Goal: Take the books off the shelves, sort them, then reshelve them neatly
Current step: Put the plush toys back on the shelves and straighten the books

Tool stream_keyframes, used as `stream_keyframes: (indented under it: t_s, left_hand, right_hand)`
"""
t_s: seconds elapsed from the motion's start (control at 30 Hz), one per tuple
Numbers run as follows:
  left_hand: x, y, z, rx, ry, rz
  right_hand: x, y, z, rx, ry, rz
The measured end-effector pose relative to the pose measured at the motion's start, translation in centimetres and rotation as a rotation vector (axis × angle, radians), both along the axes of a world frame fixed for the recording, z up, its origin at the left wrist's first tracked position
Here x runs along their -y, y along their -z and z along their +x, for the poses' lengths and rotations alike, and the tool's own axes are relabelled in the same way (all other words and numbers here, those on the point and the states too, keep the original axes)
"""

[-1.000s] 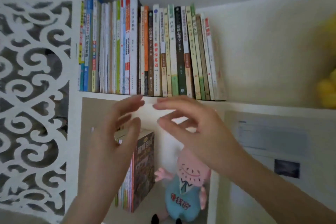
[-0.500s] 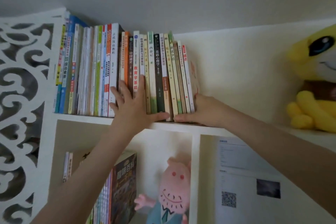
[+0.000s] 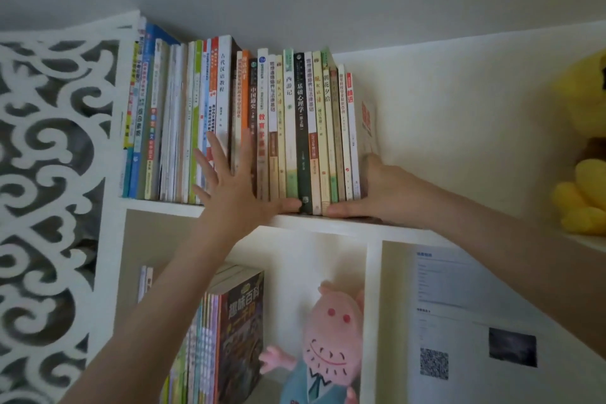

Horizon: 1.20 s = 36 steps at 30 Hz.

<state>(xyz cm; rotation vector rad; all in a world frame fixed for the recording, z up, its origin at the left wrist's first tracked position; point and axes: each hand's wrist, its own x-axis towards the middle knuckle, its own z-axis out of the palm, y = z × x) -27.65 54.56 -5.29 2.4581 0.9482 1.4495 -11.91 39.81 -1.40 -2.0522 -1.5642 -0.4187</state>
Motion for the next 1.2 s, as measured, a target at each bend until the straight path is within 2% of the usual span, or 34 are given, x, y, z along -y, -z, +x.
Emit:
stream_keyframes:
  t_s: [0.17, 0.33, 0.4, 0.5, 0.57, 0.67, 0.77, 0.83, 0.93, 1.07, 1.13, 1.2]
  left_hand:
    - [-1.5, -0.2, -0.1, -0.038, -0.015, -0.095]
    - [-1.4, -0.5, 0.0, -0.045, -0.042, -0.089]
    - [-0.9, -0.4, -0.3, -0.027, -0.010, -0.093]
    - [-1.1, -0.4, -1.0, 0.034, 0.039, -0.109]
    - [-2.1, -0.3, -1.9, 0.089, -0.003, -0.105]
    - [-3.7, 0.1, -3.2, 0.095, -0.063, -0.129]
    - [-5.0, 0.5, -2.8, 0.013, -0.106, -0.138]
    - [-5.7, 0.7, -2.9, -0.027, -0.128, -0.122]
    - [-5.7, 0.7, -4.9, 0.033, 0.011, -0.169]
    - [-8.3, 0.8, -7.4, 0.251, -0.145, -0.060]
    - [-10.2, 0.8, -7.5, 0.219, -0.207, -0.057]
    - [-11.2, 0.6, -7.0, 0.180, -0.182, -0.078]
  right_hand:
    - [-1.5, 0.4, 0.6, 0.114, 0.077, 0.049]
    - [-1.4, 0.4, 0.8, 0.047, 0.049, 0.035]
    - [-0.6, 0.2, -0.1, 0.069, 0.100, 0.002]
    - [0.2, -0.4, -1.8, 0.354, 0.187, 0.127]
    - [0.3, -0.9, -3.5, 0.608, 0.105, 0.212]
    - [-1.7, -1.5, -5.0, 0.933, -0.014, 0.001]
    - [-4.8, -1.1, -3.2, 1.110, -0.025, -0.113]
    - [-5.6, -0.8, -2.6, 1.125, 0.017, -0.148]
    - [-5.4, -1.1, -3.0, 1.170, -0.027, -0.102]
    - [-5.4, -1.6, -5.8, 1.138, -0.059, -0.067]
    - [-6.8, -1.6, -6.9, 1.138, -0.077, -0.116]
    - [-8.5, -1.7, -7.3, 1.177, -0.066, -0.147]
